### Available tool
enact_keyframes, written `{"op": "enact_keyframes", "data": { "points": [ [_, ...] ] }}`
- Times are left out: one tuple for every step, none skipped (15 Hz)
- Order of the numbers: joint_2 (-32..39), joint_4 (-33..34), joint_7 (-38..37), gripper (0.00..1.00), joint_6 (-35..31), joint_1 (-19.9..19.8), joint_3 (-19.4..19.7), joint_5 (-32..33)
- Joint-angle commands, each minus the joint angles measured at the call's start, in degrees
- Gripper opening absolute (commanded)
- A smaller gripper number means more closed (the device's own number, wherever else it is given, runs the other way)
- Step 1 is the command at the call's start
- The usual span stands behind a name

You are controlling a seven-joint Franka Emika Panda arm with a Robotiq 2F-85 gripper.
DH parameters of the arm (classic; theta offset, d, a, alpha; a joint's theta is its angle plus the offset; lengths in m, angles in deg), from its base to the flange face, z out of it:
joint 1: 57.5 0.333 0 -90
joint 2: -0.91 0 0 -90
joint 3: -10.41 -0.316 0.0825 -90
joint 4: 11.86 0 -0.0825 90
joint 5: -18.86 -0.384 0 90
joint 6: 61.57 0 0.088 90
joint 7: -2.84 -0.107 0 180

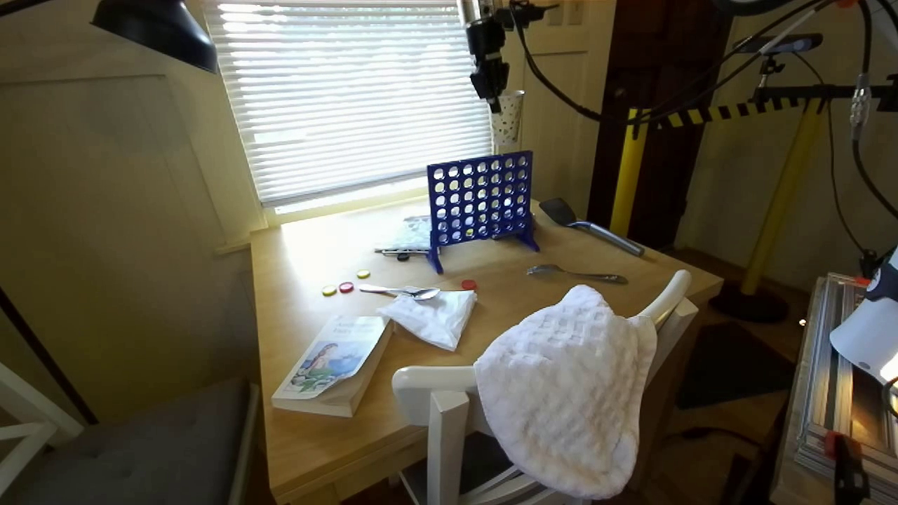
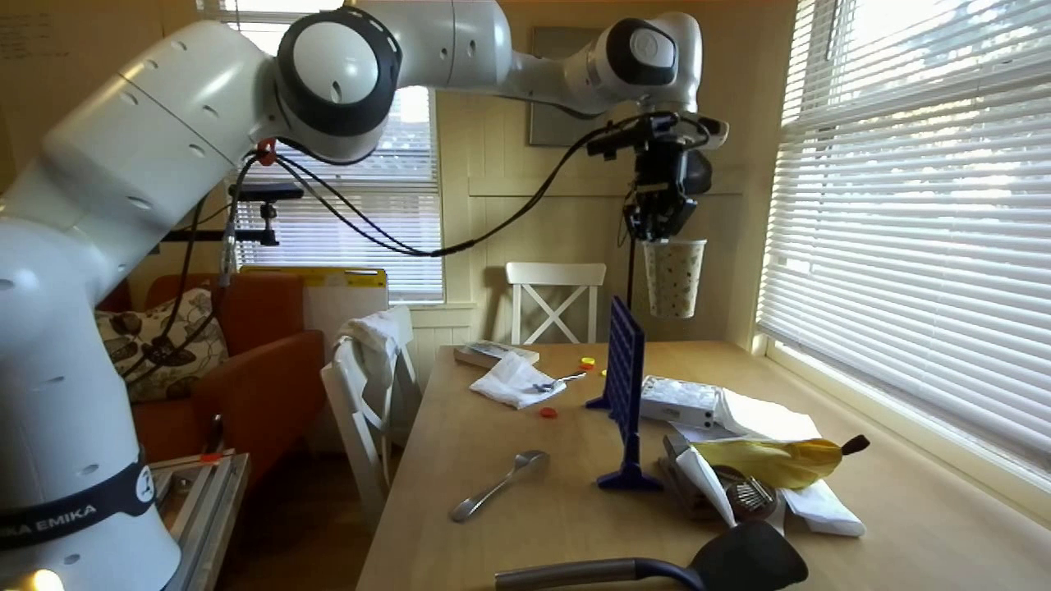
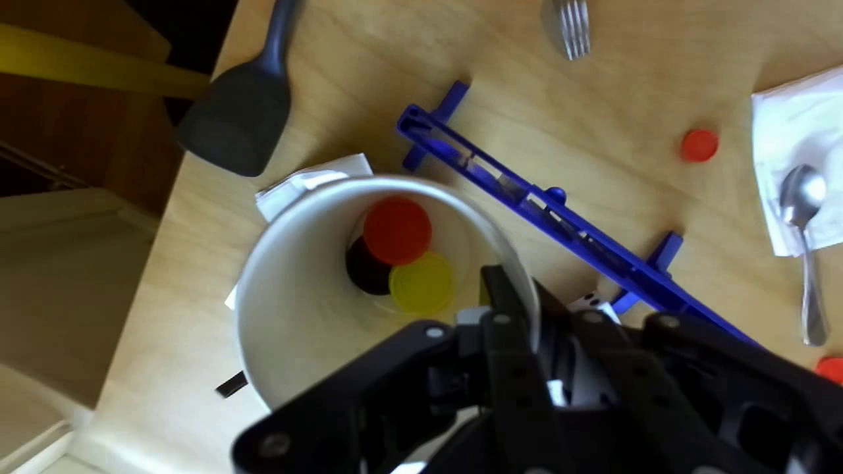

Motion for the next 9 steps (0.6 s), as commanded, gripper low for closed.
{"op": "enact_keyframes", "data": {
  "points": [
    [-8.24,-5.03,-10.13,0.01,-0.10,6.96,3.39,5.91],
    [-10.03,-6.53,-14.26,0.01,-0.08,9.18,4.07,7.18],
    [-11.88,-8.60,-18.63,0.01,-0.14,11.38,4.59,8.15],
    [-13.73,-10.45,-22.95,0.01,0.57,13.50,5.02,9.03],
    [-15.57,-13.18,-27.70,0.01,1.19,15.38,5.10,9.00],
    [-17.57,-15.46,-32.07,0.01,2.51,17.33,5.22,9.07],
    [-19.48,-18.51,-35.80,0.01,3.86,18.31,4.63,7.19],
    [-21.14,-20.93,-35.84,0.01,4.85,18.88,3.48,5.22],
    [-22.76,-23.51,-37.13,0.01,5.32,19.77,2.88,3.74]
  ]
}}
